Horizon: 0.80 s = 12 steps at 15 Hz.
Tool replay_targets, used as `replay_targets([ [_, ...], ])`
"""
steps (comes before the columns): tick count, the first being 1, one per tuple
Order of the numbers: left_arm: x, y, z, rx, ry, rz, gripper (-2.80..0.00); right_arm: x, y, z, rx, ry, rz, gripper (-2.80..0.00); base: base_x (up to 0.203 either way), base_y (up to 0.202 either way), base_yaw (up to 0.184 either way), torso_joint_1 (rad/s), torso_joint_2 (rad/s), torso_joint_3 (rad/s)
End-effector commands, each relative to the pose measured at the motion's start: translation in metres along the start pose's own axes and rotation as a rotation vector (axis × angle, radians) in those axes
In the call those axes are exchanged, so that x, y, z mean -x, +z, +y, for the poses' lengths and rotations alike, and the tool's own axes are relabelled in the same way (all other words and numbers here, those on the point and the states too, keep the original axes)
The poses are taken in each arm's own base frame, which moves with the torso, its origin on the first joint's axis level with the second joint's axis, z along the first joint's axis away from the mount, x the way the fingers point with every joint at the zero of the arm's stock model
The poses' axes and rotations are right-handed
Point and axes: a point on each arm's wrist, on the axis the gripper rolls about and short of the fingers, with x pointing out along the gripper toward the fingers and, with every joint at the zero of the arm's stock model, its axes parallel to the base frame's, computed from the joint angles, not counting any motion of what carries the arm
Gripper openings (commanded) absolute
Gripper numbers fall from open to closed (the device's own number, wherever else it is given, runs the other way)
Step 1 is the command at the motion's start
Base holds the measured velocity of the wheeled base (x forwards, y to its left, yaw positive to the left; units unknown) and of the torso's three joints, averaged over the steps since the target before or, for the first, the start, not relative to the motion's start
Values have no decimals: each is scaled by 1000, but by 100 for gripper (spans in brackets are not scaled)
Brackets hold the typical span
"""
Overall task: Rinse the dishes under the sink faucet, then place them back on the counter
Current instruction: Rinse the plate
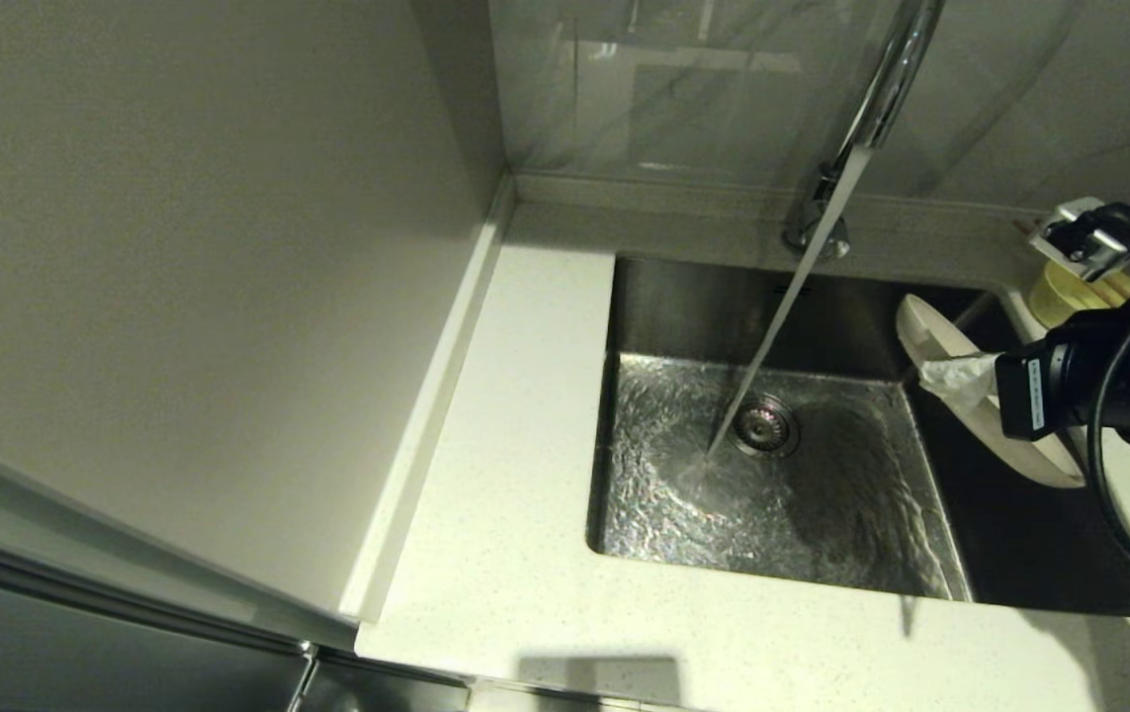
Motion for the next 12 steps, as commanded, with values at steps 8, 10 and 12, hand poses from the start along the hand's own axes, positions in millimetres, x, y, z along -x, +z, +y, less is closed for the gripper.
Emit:
replay_targets([
  [8,0,0,0,1,0,-2,-280,-95,27,4,-173,238,-234,-280,0,0,0,0,0,0],
  [10,0,0,0,1,0,-2,-280,-89,24,2,-254,229,-193,-280,0,0,0,0,0,0],
  [12,0,0,0,1,0,-2,-280,-66,11,-12,-344,178,-80,-280,0,0,0,0,0,0],
])
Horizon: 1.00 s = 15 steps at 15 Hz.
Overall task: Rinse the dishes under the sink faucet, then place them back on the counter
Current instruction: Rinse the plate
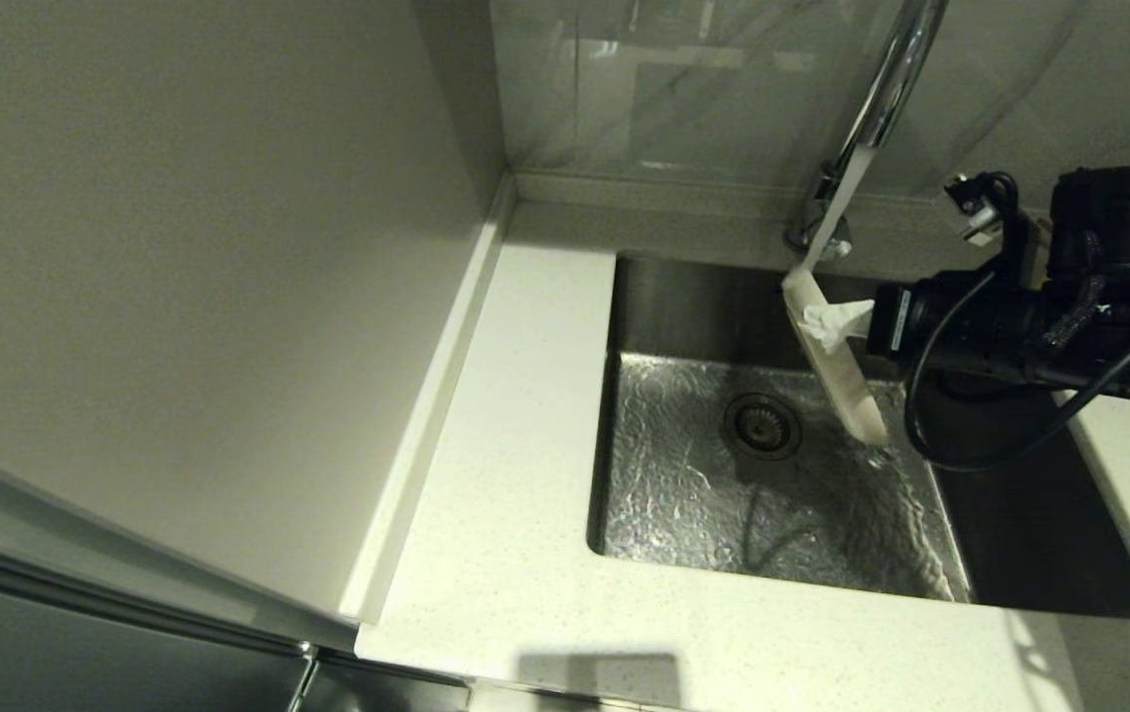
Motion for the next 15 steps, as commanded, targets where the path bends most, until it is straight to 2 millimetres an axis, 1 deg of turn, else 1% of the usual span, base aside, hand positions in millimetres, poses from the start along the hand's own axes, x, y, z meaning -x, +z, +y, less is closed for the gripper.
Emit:
replay_targets([
  [1,0,0,0,1,1,-2,-280,20,-8,-11,-146,-69,75,-280,0,0,0,0,0,0],
  [3,0,0,0,1,1,-2,-280,25,-9,-18,-338,-106,64,-280,0,0,0,0,0,0],
  [5,0,0,0,1,1,-2,-280,23,-5,-21,-480,-111,34,-280,0,0,0,0,0,0],
  [7,0,0,0,1,1,-2,-280,17,1,-22,-525,-81,-23,-280,0,0,0,0,0,0],
  [11,0,0,0,1,1,-2,-280,5,15,-3,-567,66,-141,-280,0,0,0,0,0,0],
  [13,0,0,0,1,1,-2,-280,0,17,8,-590,121,-134,-280,0,0,0,0,0,0],
  [15,0,0,0,1,1,-2,-280,1,19,15,-618,156,-139,-280,0,0,0,0,0,0],
])
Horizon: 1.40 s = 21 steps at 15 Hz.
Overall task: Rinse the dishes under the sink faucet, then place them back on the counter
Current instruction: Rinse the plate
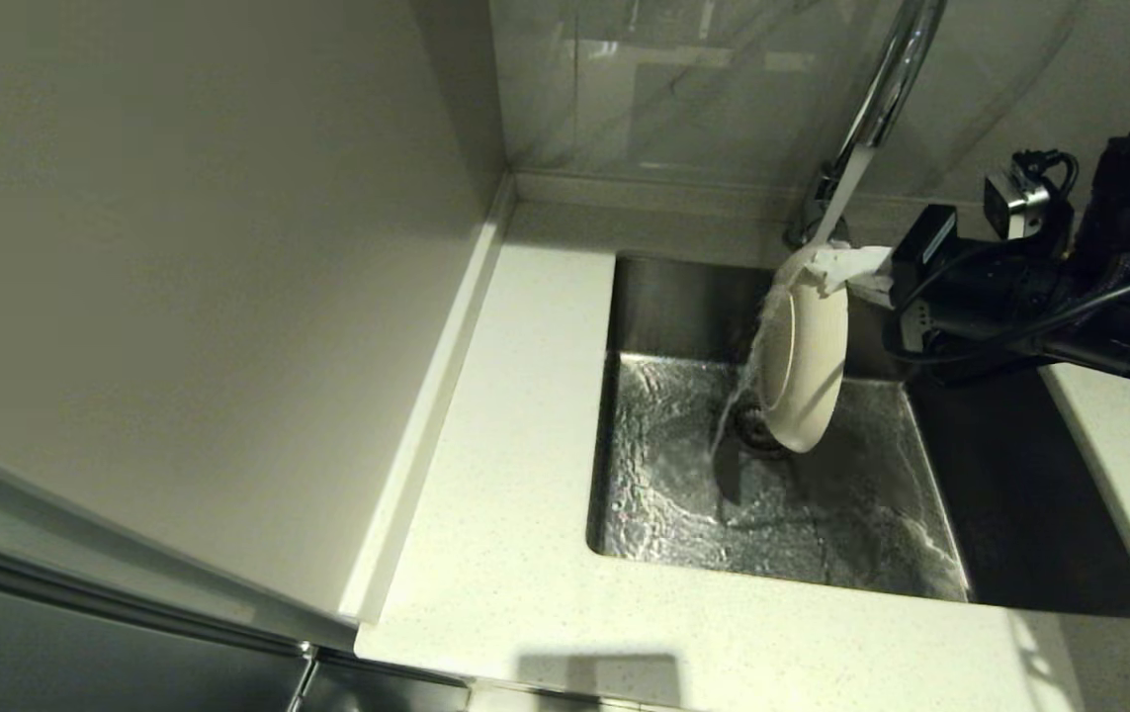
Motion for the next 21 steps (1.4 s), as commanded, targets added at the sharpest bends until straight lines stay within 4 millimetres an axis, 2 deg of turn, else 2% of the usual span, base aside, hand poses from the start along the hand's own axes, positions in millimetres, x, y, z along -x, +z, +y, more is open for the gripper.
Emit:
replay_targets([
  [1,0,0,0,0,1,-2,-280,0,-3,6,-5,21,12,-280,0,0,0,0,0,0],
  [5,0,0,0,0,1,-2,-280,-4,-4,4,-1,20,17,-280,0,0,0,0,0,0],
  [7,0,0,0,0,1,-2,-280,-6,-8,1,68,9,30,-280,0,0,0,0,0,0],
  [10,0,0,0,0,1,-2,-280,-3,-18,-10,365,-31,80,-280,0,0,0,0,0,0],
  [16,0,0,0,0,1,-2,-280,6,-30,-33,1172,-71,158,-280,0,0,0,0,0,0],
  [18,0,0,0,0,1,-2,-280,9,-32,-33,1380,28,108,-280,0,0,0,0,0,0],
  [21,0,0,0,0,1,-2,-280,16,-37,-33,1554,175,100,-280,0,0,0,0,0,0],
])
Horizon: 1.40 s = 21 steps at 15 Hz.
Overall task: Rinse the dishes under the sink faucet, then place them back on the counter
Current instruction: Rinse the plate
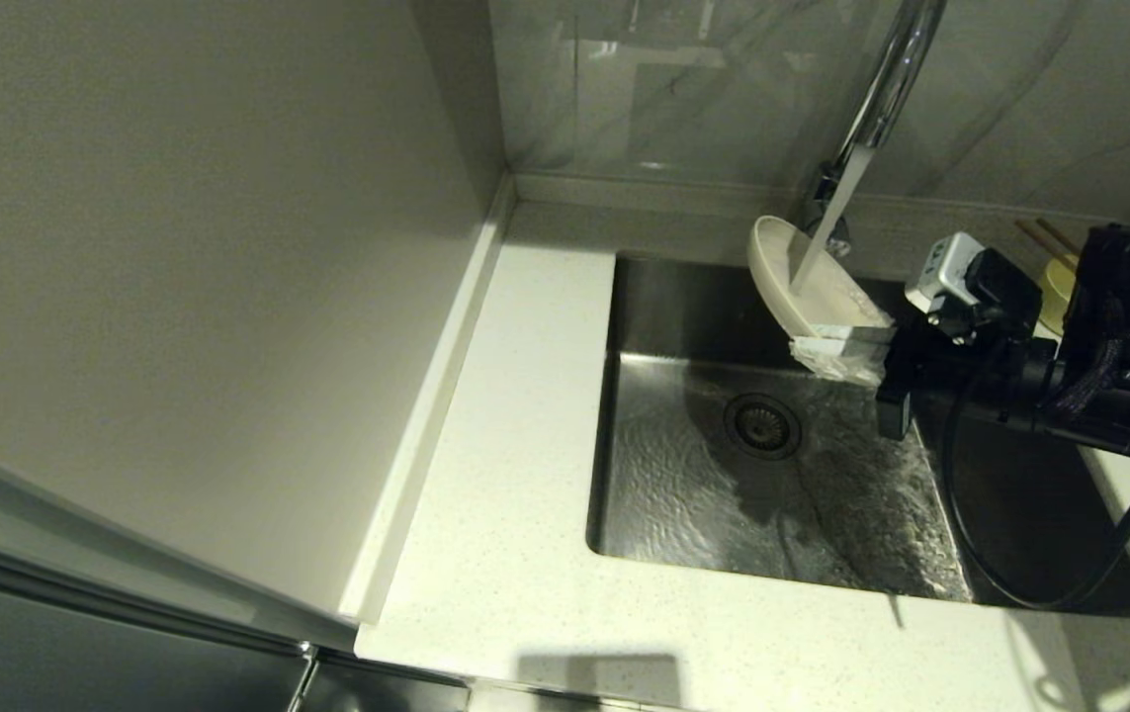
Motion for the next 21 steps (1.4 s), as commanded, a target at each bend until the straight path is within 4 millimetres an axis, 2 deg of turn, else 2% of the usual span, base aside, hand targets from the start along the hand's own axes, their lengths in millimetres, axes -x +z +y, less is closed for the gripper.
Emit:
replay_targets([
  [1,0,0,0,1,0,-2,-280,5,-2,5,99,21,-6,-280,0,0,0,0,0,0],
  [4,0,0,0,1,0,-2,-280,6,-9,11,86,42,21,-280,0,0,0,0,0,0],
  [6,0,0,0,1,0,-2,-280,6,-10,12,-30,50,37,-280,0,0,0,0,0,0],
  [8,0,0,0,1,0,-2,-280,5,-6,8,-254,27,39,-280,0,0,0,0,0,0],
  [10,0,0,0,1,0,-2,-280,2,0,-1,-561,-63,42,-280,0,0,0,0,0,0],
  [13,0,0,0,1,0,-2,-280,4,9,-31,-1051,-244,26,-280,0,0,0,0,0,0],
  [15,0,0,0,1,0,-2,-280,17,-8,-42,-1192,-344,150,-280,0,0,0,0,0,0],
  [16,0,0,0,1,0,-2,-280,19,-10,-43,-1251,-365,146,-280,0,0,0,0,0,0],
  [19,0,0,0,1,0,-2,-280,21,-10,-47,-1410,-404,108,-280,0,0,0,0,0,0],
  [21,0,0,0,1,0,-2,-280,31,-4,-57,-1490,-442,46,-280,0,0,0,0,0,0],
])
